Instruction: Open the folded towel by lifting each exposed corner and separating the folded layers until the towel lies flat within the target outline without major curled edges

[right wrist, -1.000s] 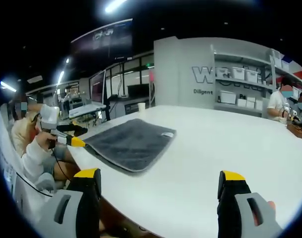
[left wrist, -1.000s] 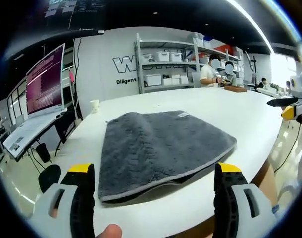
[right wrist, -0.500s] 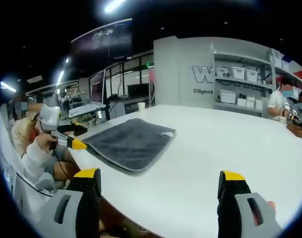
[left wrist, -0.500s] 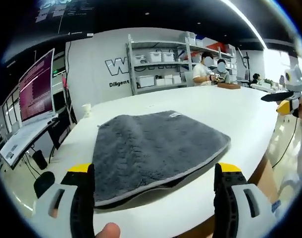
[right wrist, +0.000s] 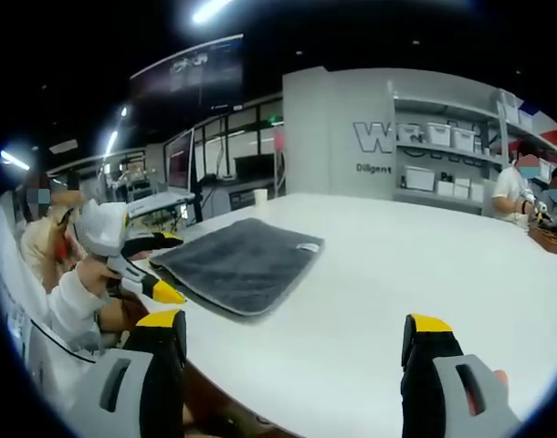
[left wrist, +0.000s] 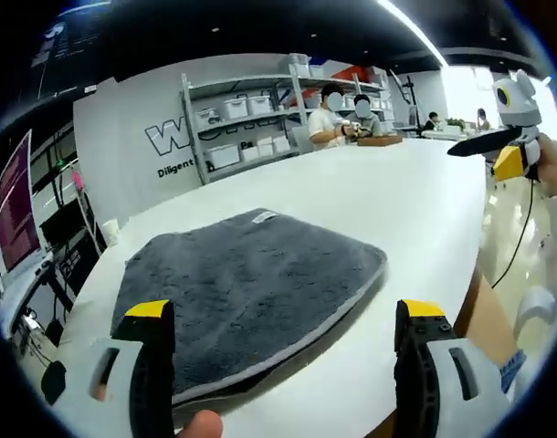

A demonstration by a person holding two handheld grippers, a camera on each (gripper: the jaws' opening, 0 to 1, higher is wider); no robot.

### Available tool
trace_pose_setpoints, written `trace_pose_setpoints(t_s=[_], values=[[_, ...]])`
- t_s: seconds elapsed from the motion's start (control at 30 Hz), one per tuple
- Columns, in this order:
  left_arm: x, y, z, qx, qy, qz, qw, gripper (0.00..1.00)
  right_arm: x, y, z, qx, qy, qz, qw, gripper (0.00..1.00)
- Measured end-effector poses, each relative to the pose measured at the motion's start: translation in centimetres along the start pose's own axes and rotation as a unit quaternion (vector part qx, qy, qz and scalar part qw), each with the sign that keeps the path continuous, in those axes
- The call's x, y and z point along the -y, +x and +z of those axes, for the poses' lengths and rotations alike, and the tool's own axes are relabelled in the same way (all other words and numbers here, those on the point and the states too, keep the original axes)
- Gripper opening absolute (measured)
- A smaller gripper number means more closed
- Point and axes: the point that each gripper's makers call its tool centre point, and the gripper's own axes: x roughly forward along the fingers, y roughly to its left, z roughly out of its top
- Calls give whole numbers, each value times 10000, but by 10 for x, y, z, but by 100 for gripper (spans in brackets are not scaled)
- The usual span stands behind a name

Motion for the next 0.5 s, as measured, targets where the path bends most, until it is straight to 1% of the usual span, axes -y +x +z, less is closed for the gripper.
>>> trace_pose_setpoints(t_s=[0.1,0.23,0.37,0.5], values=[[10,9,1,-22,104,-88,9999,100,2,-1,0,2,10,-17,10000,98],[23,23,7,32,289,-182,9994,100,3,-2,0,4,22,-38,10000,98],[32,35,14,56,318,-284,9991,99,3,-2,0,8,20,-31,10000,98],[36,44,18,97,445,-220,9987,98,3,-1,0,-2,14,-29,10000,98]])
